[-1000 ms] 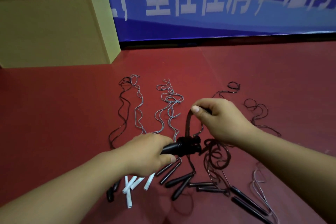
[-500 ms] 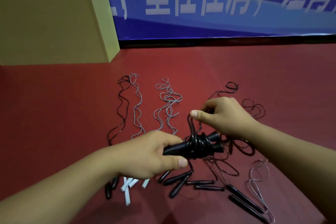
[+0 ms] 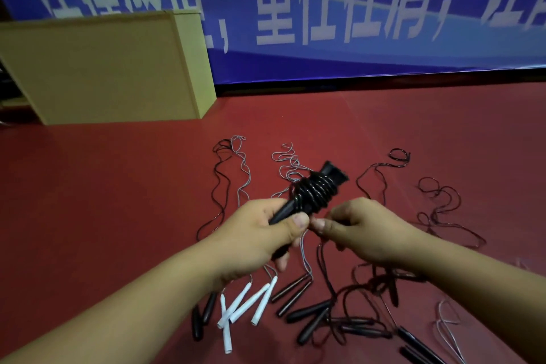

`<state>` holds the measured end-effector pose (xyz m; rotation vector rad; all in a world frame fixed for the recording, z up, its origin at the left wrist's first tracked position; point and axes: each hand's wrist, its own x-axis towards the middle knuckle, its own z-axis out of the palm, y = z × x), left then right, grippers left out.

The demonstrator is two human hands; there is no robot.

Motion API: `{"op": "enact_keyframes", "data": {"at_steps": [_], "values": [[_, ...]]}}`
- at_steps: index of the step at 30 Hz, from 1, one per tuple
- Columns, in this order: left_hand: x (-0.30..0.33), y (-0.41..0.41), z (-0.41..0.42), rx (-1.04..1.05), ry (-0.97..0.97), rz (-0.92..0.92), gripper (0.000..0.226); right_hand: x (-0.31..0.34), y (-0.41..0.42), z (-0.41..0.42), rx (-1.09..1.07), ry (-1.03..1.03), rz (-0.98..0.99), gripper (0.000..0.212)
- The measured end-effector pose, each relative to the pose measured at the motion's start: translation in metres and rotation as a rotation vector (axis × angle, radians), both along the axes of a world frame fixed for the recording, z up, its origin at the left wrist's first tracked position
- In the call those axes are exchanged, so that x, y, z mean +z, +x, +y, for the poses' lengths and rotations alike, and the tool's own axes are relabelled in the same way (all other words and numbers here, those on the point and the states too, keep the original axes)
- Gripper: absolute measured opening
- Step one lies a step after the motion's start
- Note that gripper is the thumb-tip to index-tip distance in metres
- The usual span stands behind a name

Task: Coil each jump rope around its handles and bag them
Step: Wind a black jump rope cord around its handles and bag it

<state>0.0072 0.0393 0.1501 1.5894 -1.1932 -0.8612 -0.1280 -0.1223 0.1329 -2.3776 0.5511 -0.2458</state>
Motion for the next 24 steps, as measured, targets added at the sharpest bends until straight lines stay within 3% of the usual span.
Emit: {"op": "enact_keyframes", "data": {"at_steps": [4,8,15,18,21,24], "values": [[-0.006,0.016,-0.001,0.211,0.031,-0.007,0.026,0.007,-0.001,0.005,0.063,0.04,0.037,0.035],[-0.012,0.03,-0.002,0.279,0.128,-0.053,0.034,0.007,0.0,0.015,0.157,0.077,0.076,0.02],[-0.023,0.046,0.0,0.3,0.253,-0.387,0.03,0.01,0.001,0.023,0.161,0.224,0.175,0.024],[-0.027,0.049,-0.002,0.347,0.259,-0.442,0.03,0.006,0.001,0.026,0.134,0.432,0.192,0.022],[-0.029,0.054,-0.004,0.447,0.269,-0.563,0.031,0.007,0.0,0.029,0.107,0.615,0.21,0.007],[-0.03,0.059,-0.003,0.526,0.301,-0.635,0.03,0.009,-0.001,0.028,0.097,0.717,0.131,0.014]]}}
